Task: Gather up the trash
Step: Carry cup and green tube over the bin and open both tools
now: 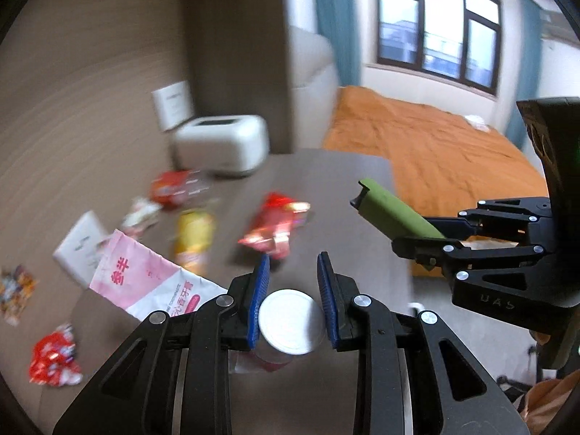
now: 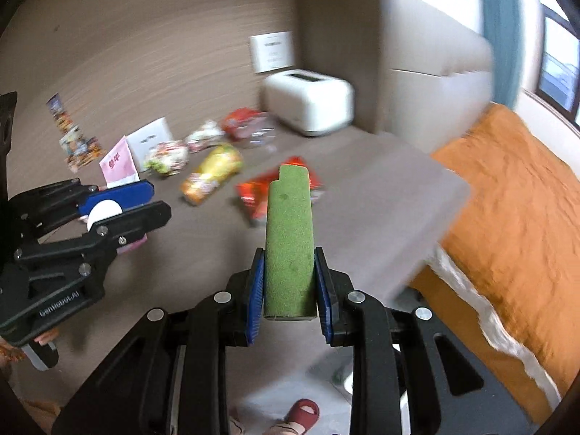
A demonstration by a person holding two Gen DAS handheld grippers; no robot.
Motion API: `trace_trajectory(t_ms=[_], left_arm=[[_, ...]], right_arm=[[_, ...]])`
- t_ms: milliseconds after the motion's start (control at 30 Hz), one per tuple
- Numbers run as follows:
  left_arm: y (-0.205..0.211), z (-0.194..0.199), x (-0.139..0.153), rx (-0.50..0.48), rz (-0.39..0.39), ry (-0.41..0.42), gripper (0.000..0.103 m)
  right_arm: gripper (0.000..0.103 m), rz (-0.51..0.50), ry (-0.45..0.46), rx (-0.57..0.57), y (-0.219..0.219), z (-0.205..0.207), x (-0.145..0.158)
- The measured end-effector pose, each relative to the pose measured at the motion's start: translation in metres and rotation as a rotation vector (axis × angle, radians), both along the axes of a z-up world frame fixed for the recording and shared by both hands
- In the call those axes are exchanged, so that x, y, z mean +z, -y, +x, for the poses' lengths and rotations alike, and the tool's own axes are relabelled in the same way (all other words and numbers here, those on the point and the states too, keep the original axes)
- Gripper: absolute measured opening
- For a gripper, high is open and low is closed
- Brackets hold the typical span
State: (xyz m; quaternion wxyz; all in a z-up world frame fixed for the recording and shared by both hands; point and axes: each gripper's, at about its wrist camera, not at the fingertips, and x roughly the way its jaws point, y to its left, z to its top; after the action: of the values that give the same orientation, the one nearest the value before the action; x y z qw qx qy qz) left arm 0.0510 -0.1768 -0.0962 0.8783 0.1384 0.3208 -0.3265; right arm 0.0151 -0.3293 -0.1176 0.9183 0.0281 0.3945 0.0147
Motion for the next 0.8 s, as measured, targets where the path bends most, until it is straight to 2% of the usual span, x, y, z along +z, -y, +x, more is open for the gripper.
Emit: trace_trajectory(t_ms=[400, 600, 800], left_arm=[[0.152, -0.035, -0.036, -0.314, 0.022, -0.085, 0.027], [0.209, -0.052, -0.061, -0.422, 0.037, -0.141, 0.027], [0.258, -0.072, -0.11, -0.523, 0.1, -0.215, 0.027]], right_arm=[[0.027, 0.015, -0.065, -0.326, 0.117, -0.075, -0.02], [0.027, 0.031, -0.101, -0.425, 0.16, -0.098, -0.034], [0.027, 0.059, -0.153, -0.468, 0.185, -0.108, -0.063]])
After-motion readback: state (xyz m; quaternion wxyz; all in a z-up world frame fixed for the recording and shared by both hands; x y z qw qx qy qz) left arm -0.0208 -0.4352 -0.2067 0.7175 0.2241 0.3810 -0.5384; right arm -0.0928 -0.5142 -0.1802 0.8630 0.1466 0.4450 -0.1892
